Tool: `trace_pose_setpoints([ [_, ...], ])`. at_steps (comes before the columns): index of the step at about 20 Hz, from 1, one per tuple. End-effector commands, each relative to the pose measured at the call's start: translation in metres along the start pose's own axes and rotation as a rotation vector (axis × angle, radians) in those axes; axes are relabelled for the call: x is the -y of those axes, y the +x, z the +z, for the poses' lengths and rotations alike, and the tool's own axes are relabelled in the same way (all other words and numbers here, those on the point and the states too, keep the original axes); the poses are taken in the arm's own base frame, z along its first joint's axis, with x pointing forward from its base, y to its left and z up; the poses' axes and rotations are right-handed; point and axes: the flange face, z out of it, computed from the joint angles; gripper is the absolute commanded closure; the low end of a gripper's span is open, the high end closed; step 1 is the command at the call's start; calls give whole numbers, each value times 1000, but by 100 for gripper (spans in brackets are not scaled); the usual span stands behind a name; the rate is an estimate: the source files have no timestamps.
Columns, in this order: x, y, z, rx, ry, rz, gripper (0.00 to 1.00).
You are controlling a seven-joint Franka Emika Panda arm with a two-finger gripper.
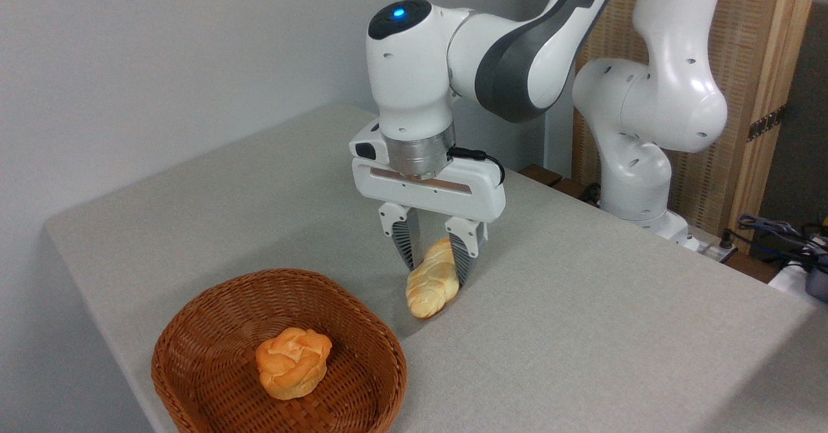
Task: Put bread into the basket
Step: 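Close the gripper around the middle of the golden bread roll, then lift the held bread roll and carry it over the wicker basket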
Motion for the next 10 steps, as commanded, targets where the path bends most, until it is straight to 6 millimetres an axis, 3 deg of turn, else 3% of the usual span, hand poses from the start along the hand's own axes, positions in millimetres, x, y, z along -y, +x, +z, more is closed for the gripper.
trace_pose_setpoints([
  [1, -1, -1, 0, -7, 1, 19, 72],
  [4, -2, 2, -8, -24, 11, 26, 72],
  [10, -19, 51, -108, -185, 68, 129, 70],
])
